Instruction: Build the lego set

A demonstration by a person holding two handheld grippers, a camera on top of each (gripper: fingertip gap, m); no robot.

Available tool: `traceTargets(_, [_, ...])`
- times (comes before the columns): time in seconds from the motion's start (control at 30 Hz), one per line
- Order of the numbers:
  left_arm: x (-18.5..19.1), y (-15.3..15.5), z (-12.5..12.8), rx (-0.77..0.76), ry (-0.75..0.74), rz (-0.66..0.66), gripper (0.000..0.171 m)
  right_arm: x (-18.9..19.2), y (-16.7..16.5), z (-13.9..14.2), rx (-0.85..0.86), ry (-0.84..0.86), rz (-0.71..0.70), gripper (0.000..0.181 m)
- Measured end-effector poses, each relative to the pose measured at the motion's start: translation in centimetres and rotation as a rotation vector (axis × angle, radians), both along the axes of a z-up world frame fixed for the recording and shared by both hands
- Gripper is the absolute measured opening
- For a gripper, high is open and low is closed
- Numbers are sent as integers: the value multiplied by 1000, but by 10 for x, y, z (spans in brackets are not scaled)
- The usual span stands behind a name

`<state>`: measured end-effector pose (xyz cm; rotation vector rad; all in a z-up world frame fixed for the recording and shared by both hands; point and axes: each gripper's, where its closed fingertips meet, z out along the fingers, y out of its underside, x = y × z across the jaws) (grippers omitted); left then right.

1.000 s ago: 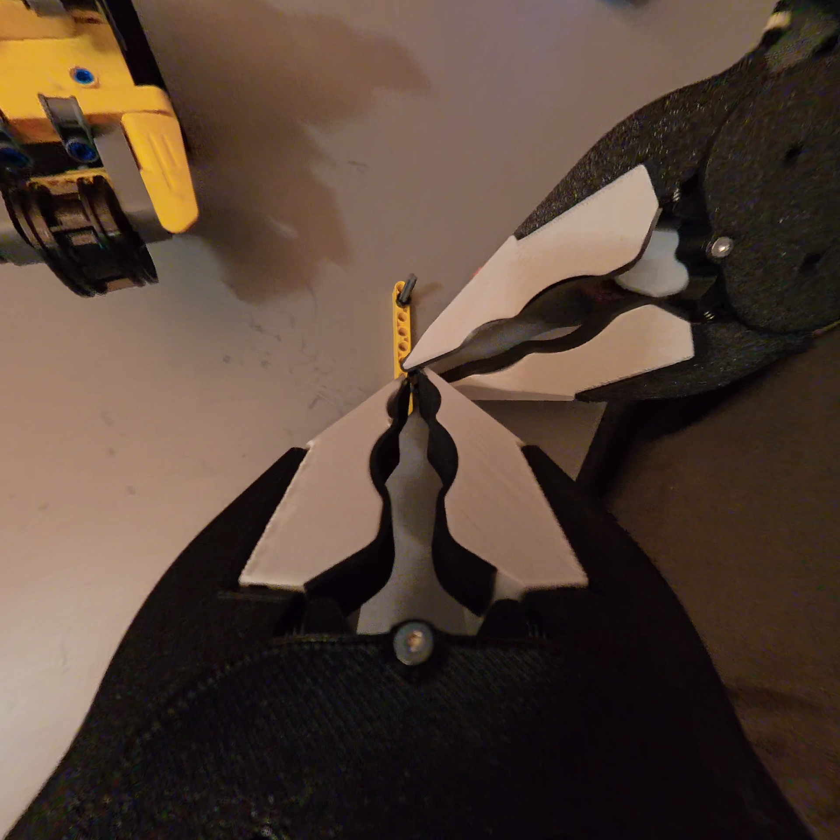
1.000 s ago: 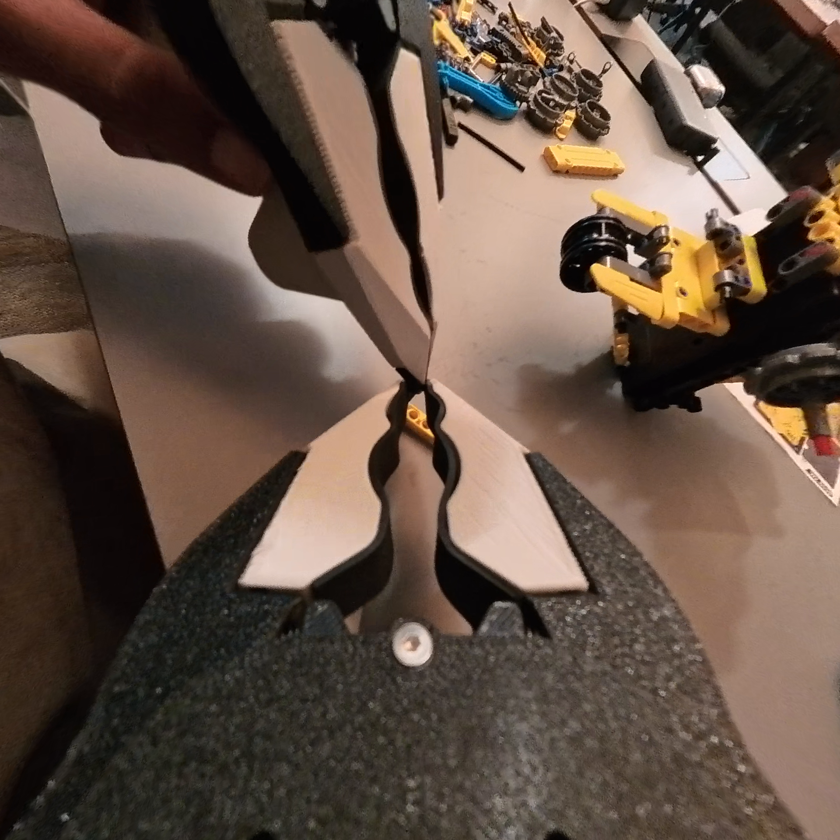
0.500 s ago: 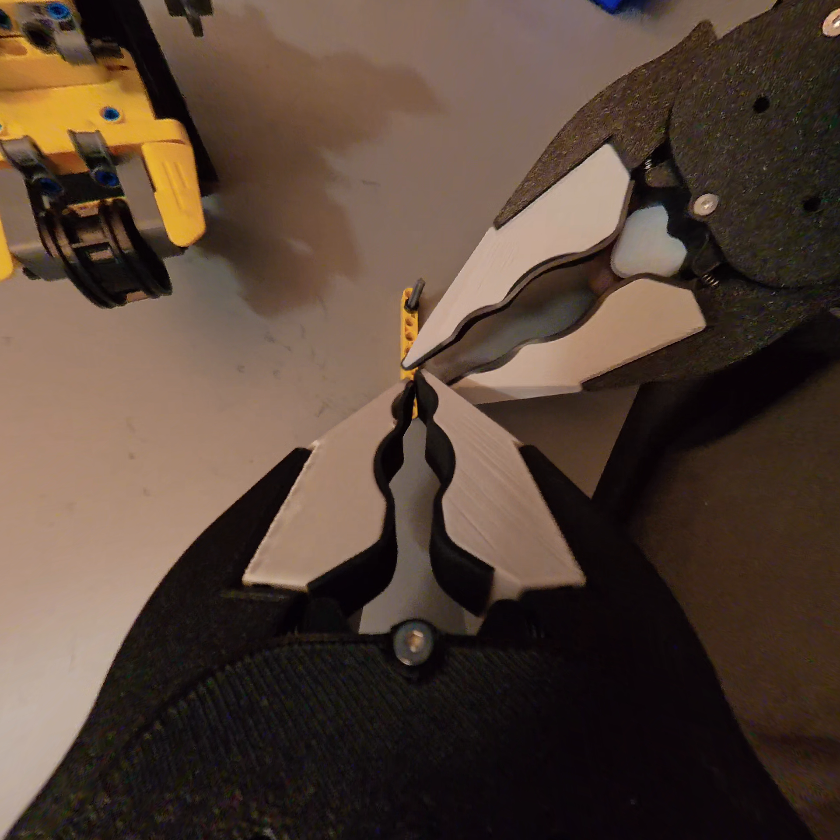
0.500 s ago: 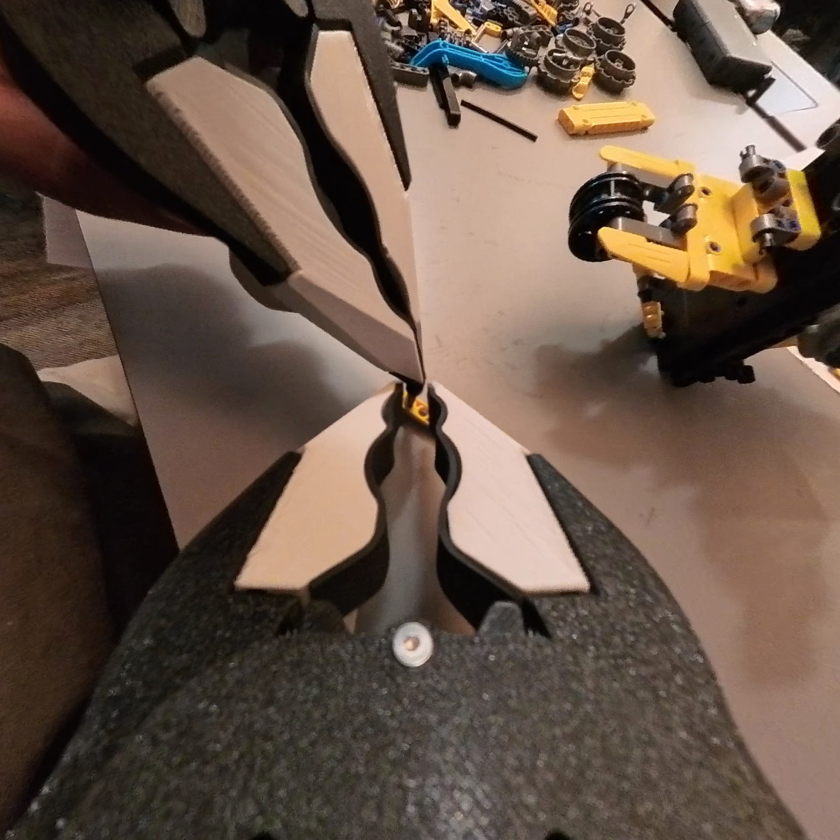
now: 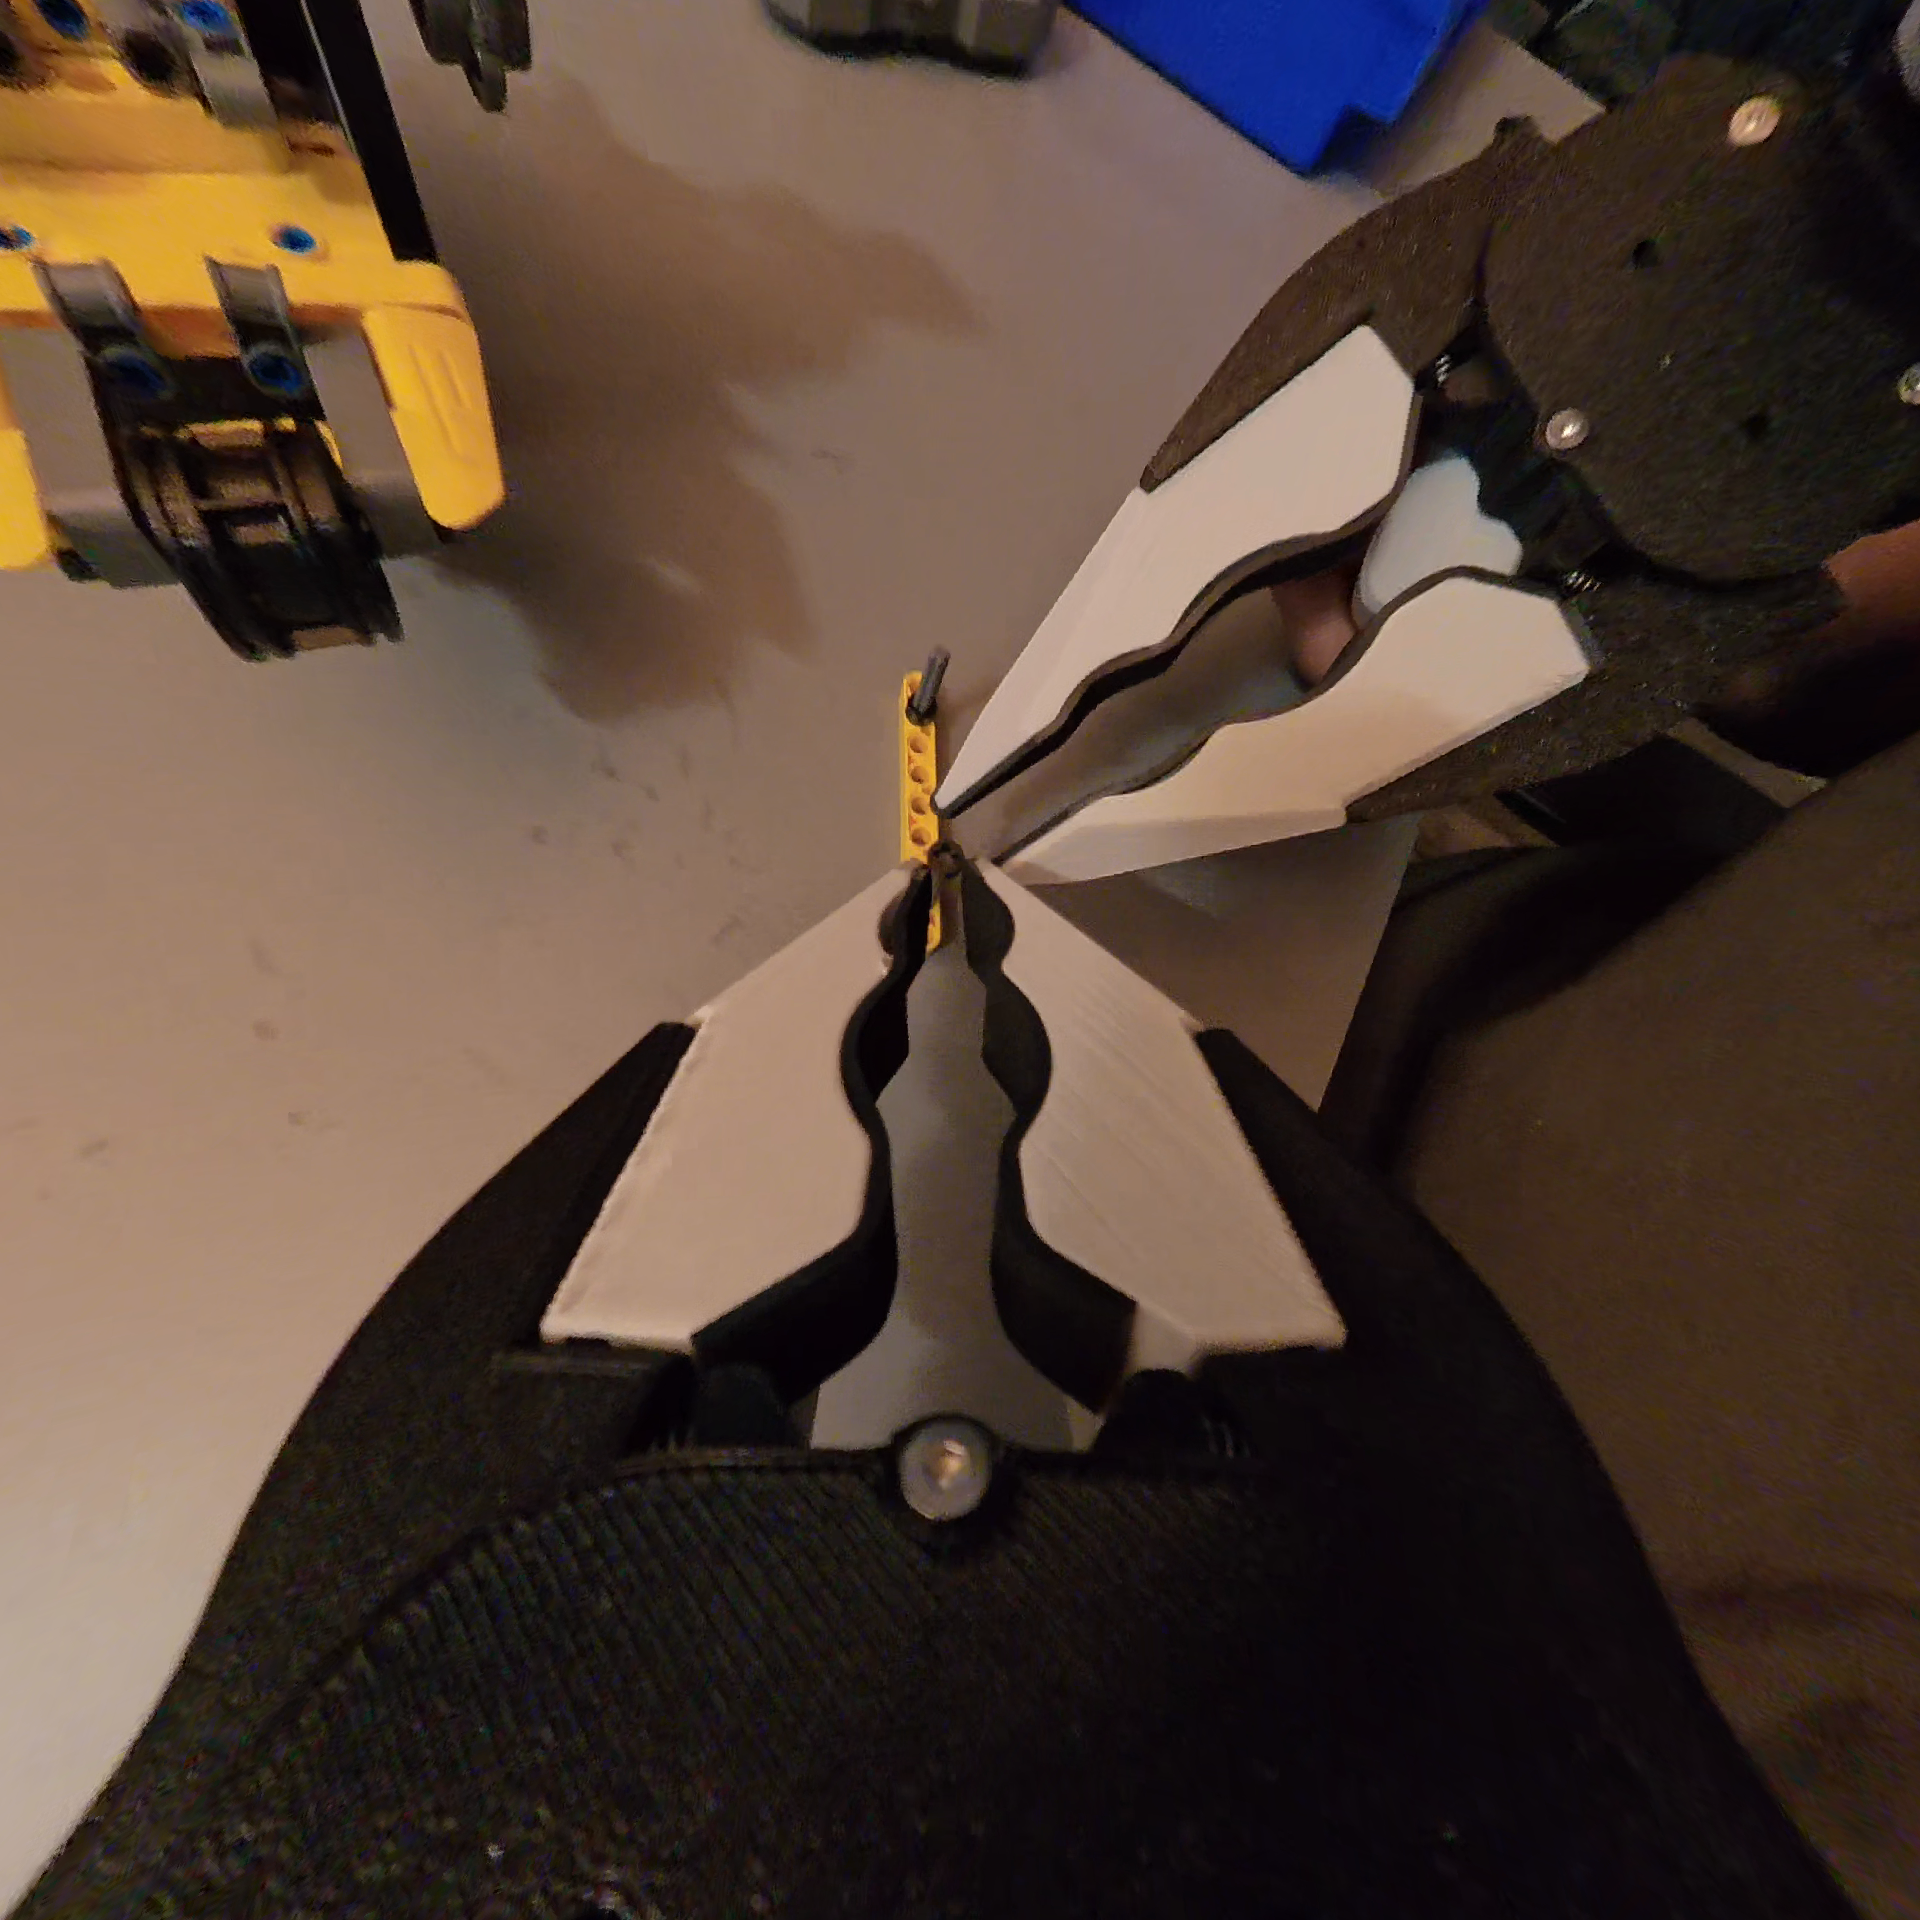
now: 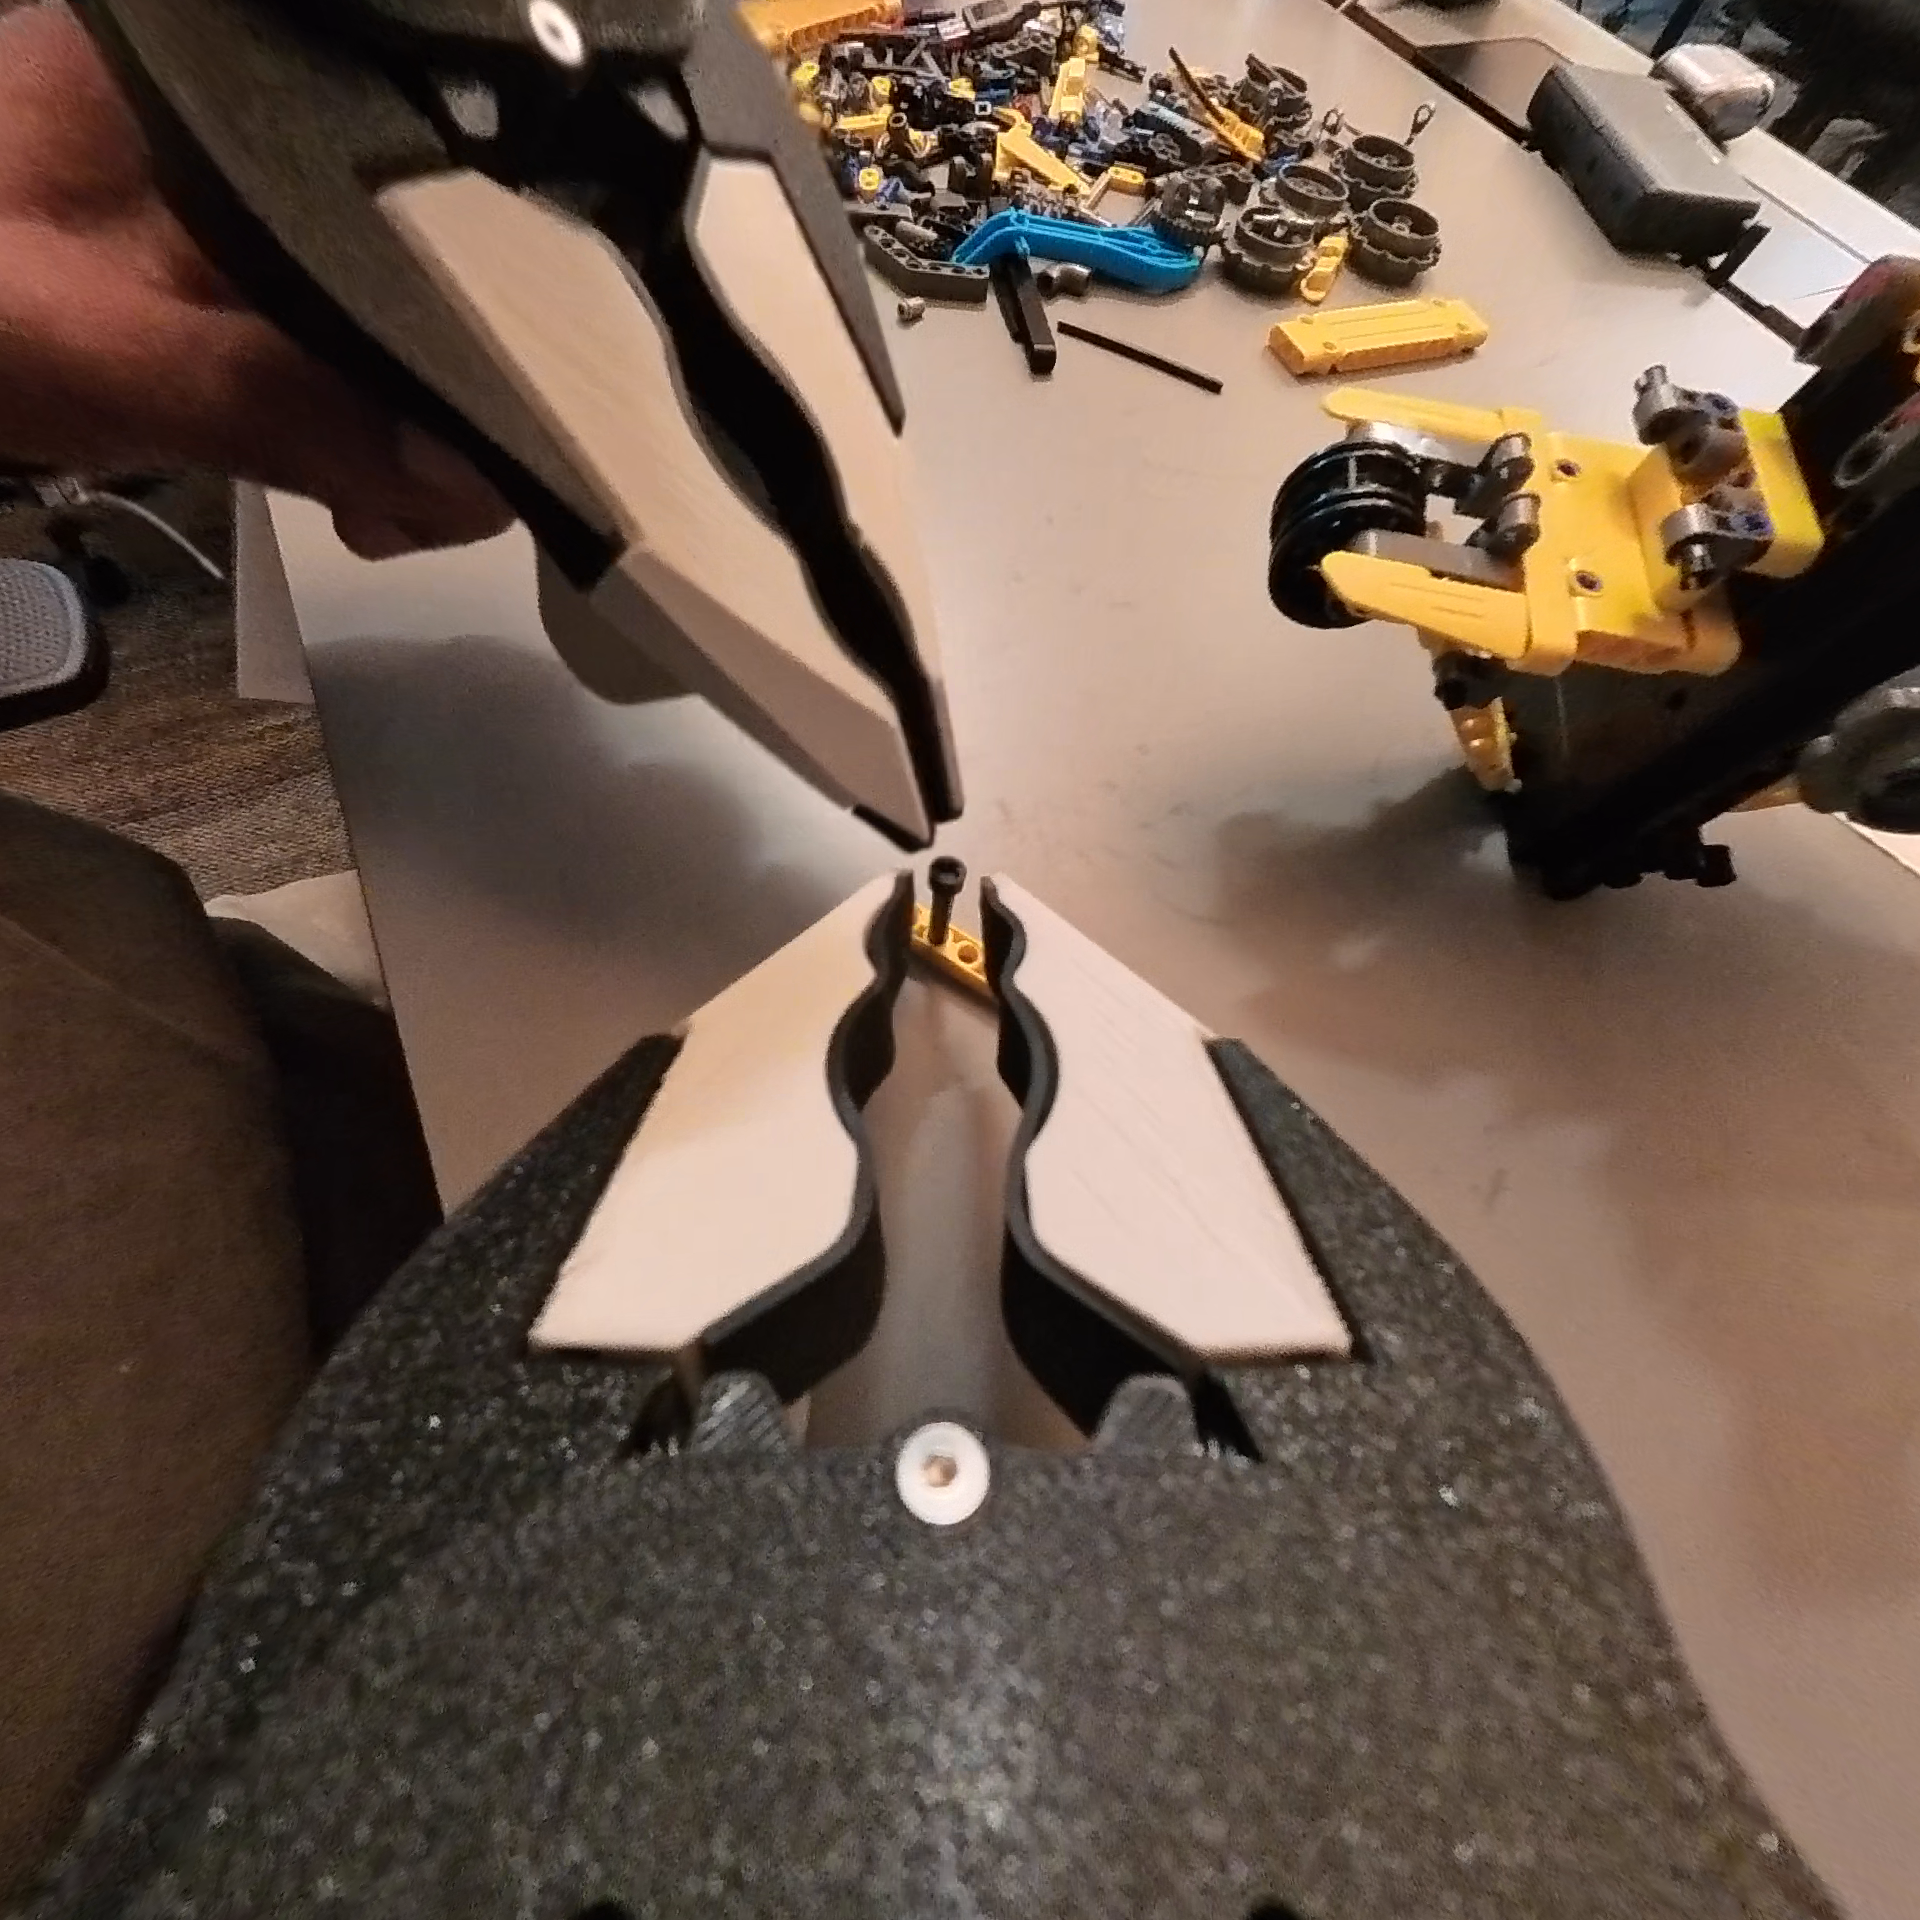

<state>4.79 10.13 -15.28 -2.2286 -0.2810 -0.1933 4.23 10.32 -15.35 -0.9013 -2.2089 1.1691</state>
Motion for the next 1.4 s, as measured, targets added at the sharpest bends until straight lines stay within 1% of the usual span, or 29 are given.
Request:
traceTargets(0.33, [-3,0,-1,9,14,-1,4,-1,1,-2,16,-7,15,6])
traceTargets(0.43, [-2,0,0,29,-8,-4,5,-2,5,0,-22,-22,5,4])
traceTargets(0.53, [-1,2,1,51,-19,-12,10,-2,5,3,-68,-43,10,4])
traceTargets(0.63, [0,3,-1,43,0,-23,13,-1,2,4,-102,-60,23,2])
traceTargets(0.73, [0,5,-5,23,39,-26,14,-2,1,3,-99,-68,24,0])
traceTargets(0.9, [-2,7,-11,-5,100,-24,9,-3,0,2,-105,-80,33,0])
traceTargets(0.97, [0,8,-11,-1,103,-30,6,-3,-1,2,-106,-87,35,0])
traceTargets(1.27, [0,9,-11,23,97,-31,5,-3,0,0,-74,-103,44,0])
traceTargets(1.4, [-1,9,-16,-5,118,-27,3,-3,-1,-4,-42,-87,42,0])
